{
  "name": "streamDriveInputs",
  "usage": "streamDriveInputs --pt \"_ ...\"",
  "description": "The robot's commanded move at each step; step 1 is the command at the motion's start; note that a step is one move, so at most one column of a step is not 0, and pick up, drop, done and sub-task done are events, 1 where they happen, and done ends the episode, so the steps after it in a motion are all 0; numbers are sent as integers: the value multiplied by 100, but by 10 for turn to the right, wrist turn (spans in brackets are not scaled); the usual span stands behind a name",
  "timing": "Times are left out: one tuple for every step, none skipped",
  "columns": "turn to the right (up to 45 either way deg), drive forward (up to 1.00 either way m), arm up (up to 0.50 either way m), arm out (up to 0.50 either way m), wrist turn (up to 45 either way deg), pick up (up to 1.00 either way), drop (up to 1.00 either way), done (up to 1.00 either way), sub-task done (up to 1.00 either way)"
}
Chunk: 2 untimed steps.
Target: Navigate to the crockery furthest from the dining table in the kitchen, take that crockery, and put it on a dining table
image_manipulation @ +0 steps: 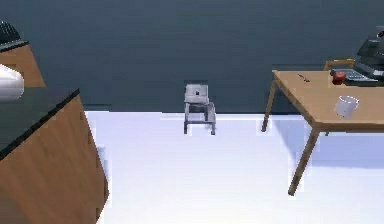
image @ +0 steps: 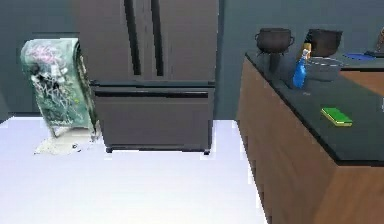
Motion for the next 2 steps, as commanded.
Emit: streamDriveInputs --pt "0 85 0 0 0 0 0 0 0" --pt "-450 0 0 0 0 0 0 0 0"
